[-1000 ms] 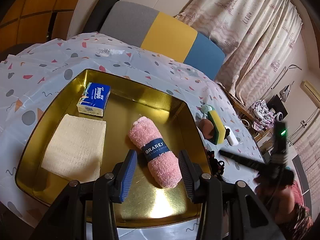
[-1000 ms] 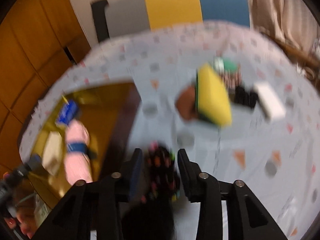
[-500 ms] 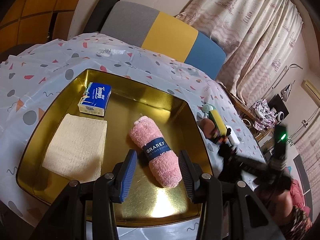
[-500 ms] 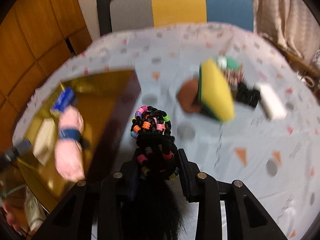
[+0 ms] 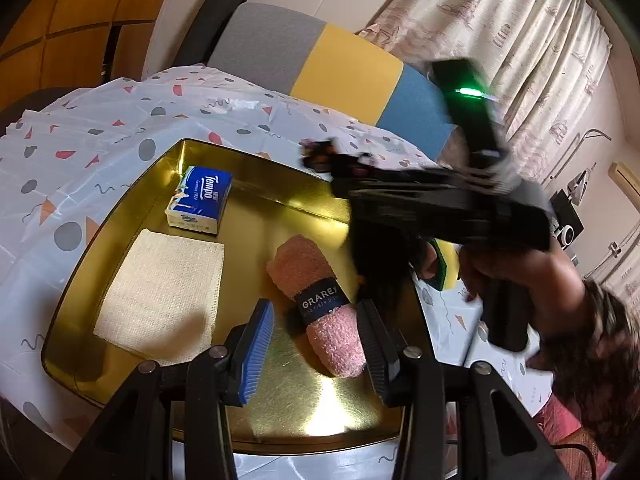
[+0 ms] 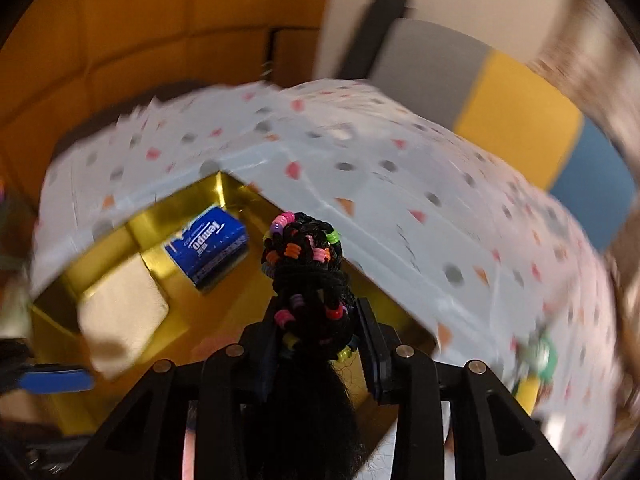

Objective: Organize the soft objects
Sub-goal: 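Lower the wig into the gold tray and open the right tool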

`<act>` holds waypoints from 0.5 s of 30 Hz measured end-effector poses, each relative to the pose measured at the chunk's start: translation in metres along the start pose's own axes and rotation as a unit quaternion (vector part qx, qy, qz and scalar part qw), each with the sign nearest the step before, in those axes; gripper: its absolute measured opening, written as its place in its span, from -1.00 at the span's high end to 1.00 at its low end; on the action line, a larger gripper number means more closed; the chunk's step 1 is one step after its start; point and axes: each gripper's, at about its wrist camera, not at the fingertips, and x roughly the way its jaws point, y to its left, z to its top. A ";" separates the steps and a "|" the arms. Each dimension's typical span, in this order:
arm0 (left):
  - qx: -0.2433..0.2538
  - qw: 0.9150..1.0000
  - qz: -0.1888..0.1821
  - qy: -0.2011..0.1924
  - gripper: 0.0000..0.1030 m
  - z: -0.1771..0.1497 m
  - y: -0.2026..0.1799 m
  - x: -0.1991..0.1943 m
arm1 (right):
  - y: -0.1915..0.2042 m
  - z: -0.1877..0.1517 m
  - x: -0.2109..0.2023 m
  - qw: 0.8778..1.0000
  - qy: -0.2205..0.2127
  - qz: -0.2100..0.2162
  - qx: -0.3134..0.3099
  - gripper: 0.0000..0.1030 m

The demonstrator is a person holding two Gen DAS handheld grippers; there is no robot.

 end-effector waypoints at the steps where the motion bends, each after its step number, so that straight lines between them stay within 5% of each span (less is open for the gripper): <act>1: -0.002 1.000 -0.001 0.000 0.16 0.000 0.001 0.000 | 0.003 0.003 0.006 1.000 0.007 -0.002 -0.020 0.30; 5: -0.004 1.000 -0.002 0.000 0.16 0.001 0.001 0.000 | 0.009 0.015 0.039 0.998 0.047 0.012 -0.050 0.21; 7: -0.005 1.000 -0.002 0.000 0.16 0.000 0.001 0.000 | 0.009 0.015 0.043 0.998 0.051 0.004 -0.044 -0.02; 11: -0.005 1.000 -0.003 0.004 0.16 -0.001 0.000 0.002 | -0.008 0.013 0.023 1.000 0.011 -0.007 0.016 -0.15; 15: 0.002 1.000 -0.006 0.009 0.16 -0.004 -0.004 0.004 | -0.033 -0.006 -0.018 0.993 -0.046 -0.024 0.103 -0.49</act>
